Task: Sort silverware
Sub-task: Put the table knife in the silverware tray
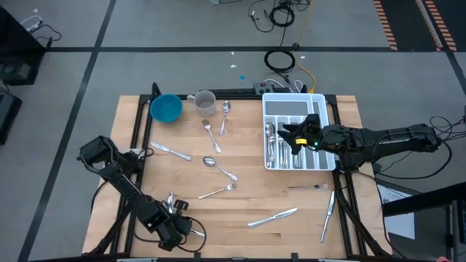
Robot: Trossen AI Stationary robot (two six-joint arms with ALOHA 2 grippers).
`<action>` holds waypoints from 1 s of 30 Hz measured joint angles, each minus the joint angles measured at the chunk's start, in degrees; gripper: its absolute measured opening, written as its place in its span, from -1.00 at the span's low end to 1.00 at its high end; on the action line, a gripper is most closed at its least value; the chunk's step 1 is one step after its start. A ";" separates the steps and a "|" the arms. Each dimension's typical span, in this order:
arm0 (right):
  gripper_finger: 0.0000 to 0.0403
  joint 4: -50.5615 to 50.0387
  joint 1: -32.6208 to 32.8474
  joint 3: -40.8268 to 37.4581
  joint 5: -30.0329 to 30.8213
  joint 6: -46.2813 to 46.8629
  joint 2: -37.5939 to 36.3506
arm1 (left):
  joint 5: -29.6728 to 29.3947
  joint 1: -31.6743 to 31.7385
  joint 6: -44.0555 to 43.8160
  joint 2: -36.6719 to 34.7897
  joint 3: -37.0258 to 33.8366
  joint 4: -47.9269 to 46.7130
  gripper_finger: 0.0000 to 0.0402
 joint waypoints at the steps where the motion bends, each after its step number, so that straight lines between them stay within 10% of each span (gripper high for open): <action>1: 0.14 0.00 0.02 -0.01 -0.31 0.02 0.00 | 0.14 0.00 0.00 -0.14 0.71 -0.74 -0.85; 30: 0.12 0.31 0.02 -0.01 -3.61 0.92 -0.02 | 3.36 -0.13 -6.92 -1.53 15.30 -14.91 -0.85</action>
